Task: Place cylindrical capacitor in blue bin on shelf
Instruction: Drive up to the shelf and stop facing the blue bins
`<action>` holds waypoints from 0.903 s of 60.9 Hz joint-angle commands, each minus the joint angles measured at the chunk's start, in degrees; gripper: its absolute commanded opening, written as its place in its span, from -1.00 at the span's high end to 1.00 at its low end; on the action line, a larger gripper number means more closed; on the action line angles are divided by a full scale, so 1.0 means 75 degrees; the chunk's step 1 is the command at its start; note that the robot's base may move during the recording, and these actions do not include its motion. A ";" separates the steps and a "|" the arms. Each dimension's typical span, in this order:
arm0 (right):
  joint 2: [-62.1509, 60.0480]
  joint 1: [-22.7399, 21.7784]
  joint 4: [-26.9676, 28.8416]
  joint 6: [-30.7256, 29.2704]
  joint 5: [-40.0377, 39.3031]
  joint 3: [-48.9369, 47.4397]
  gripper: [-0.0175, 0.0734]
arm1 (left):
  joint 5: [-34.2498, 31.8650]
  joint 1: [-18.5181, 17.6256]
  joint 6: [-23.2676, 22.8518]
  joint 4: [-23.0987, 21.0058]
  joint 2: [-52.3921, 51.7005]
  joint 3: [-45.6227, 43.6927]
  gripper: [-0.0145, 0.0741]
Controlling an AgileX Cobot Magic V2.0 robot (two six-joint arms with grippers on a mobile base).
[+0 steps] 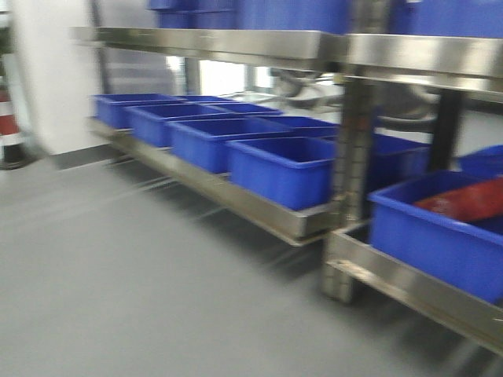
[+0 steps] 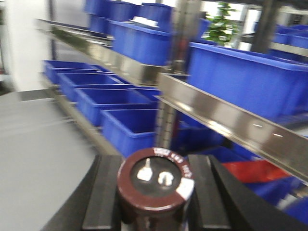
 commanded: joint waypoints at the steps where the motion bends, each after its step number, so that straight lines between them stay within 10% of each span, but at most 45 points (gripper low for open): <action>1: -0.0025 0.0004 -0.0057 -0.0029 -0.0211 -0.0013 0.71 | -0.0132 -0.0055 -0.0085 -0.0033 -0.0024 -0.0018 0.92; 55: -0.0025 0.0004 -0.0057 -0.0029 -0.0211 -0.0013 0.71 | -0.0132 -0.0055 -0.0085 -0.0033 -0.0024 -0.0018 0.92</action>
